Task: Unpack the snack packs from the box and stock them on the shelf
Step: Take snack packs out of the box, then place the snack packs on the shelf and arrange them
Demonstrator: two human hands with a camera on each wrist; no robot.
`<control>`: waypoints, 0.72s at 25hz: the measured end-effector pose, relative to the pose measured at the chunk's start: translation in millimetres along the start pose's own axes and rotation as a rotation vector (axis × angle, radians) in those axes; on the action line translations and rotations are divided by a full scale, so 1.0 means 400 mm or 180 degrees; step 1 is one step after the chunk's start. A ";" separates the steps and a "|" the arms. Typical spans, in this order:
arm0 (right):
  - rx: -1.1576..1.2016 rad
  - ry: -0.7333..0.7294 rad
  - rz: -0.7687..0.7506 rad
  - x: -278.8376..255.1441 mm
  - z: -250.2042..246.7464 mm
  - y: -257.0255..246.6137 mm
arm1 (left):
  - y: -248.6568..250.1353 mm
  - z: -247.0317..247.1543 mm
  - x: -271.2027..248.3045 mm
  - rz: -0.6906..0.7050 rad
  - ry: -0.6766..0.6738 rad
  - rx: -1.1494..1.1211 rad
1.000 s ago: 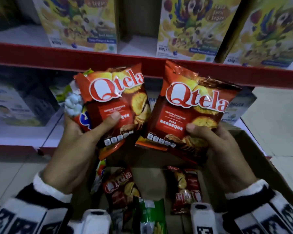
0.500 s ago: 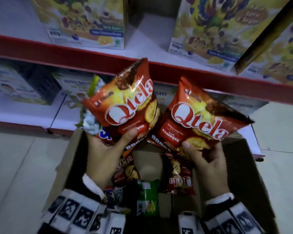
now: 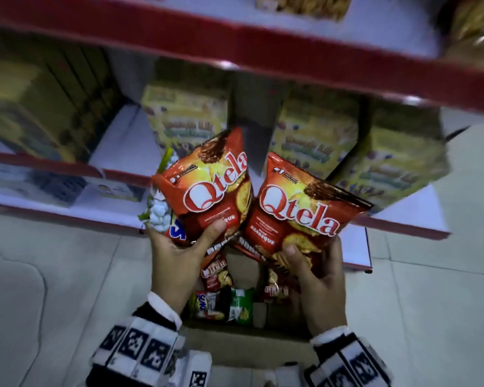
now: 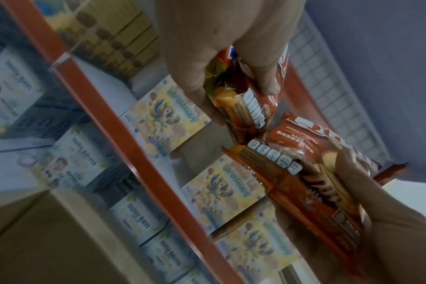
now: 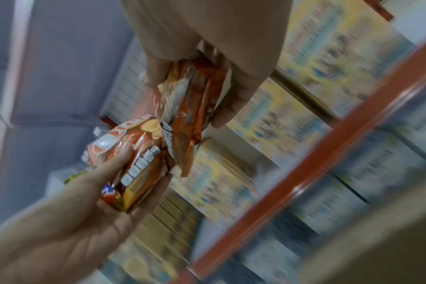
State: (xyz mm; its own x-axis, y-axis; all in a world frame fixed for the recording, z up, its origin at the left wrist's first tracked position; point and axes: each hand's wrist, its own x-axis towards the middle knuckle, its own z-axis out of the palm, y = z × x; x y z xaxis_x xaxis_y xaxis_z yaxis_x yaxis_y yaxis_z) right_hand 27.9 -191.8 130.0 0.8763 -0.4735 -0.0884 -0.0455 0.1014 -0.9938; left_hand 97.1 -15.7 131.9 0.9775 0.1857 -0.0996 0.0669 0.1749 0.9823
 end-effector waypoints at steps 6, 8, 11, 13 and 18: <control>0.0049 -0.0097 -0.0582 -0.016 0.065 -0.470 | 0.484 0.056 -0.043 0.0395 0.0057 -0.0027; 0.0021 -0.0173 -0.0776 -0.014 0.095 -0.597 | 0.612 0.068 -0.033 0.0510 0.0061 -0.0121; 0.0012 -0.0354 -0.1041 -0.020 0.131 -0.756 | 0.766 0.066 -0.019 0.0636 -0.0080 -0.0261; -0.0007 -0.0400 -0.1169 -0.031 0.153 -0.851 | 0.856 0.052 -0.009 0.0708 -0.0175 -0.0304; -0.0036 -0.0359 -0.1508 -0.061 0.195 -1.016 | 1.035 0.039 0.004 0.1000 -0.0355 -0.0326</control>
State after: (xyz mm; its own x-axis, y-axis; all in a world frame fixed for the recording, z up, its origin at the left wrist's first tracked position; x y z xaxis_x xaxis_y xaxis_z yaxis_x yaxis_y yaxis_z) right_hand 62.6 -153.1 541.5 0.8483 -0.3674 0.3812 0.3664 -0.1124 -0.9237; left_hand 129.4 41.9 540.7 0.9634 0.1400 0.2286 -0.2557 0.2230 0.9407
